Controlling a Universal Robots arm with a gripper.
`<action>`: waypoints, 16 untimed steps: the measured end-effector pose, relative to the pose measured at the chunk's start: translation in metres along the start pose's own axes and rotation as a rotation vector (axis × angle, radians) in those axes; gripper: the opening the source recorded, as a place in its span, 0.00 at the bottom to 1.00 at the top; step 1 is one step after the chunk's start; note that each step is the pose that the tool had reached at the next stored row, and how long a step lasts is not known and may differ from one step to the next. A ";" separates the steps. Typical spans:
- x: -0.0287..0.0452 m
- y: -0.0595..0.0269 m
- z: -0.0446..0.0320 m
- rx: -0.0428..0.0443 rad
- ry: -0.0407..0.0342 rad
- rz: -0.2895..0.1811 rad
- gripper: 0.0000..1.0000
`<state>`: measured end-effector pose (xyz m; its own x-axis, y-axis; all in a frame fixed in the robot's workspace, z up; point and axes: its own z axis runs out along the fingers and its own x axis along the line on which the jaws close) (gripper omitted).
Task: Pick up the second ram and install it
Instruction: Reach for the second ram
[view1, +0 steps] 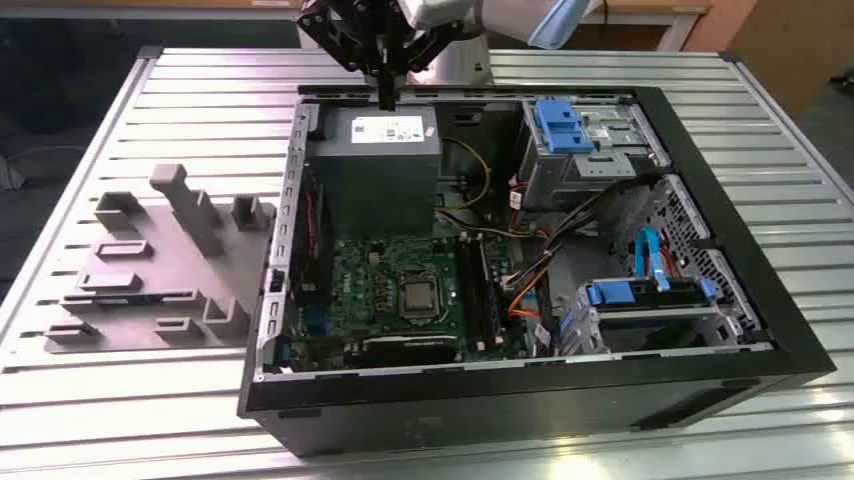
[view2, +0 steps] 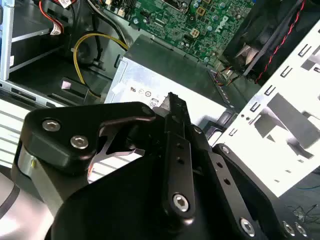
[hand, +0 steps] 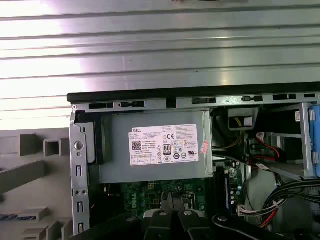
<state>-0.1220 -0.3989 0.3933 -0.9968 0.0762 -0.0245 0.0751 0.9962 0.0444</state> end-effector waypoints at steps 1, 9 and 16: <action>0.0000 0.0000 0.0000 0.0001 0.0000 0.000 0.11; 0.0001 0.0000 0.0000 0.0000 0.0000 0.000 0.11; 0.0047 -0.0004 -0.0002 0.0001 0.0000 0.000 0.11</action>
<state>-0.1267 -0.3989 0.3934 -0.9968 0.0761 -0.0245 0.0750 0.9962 0.0443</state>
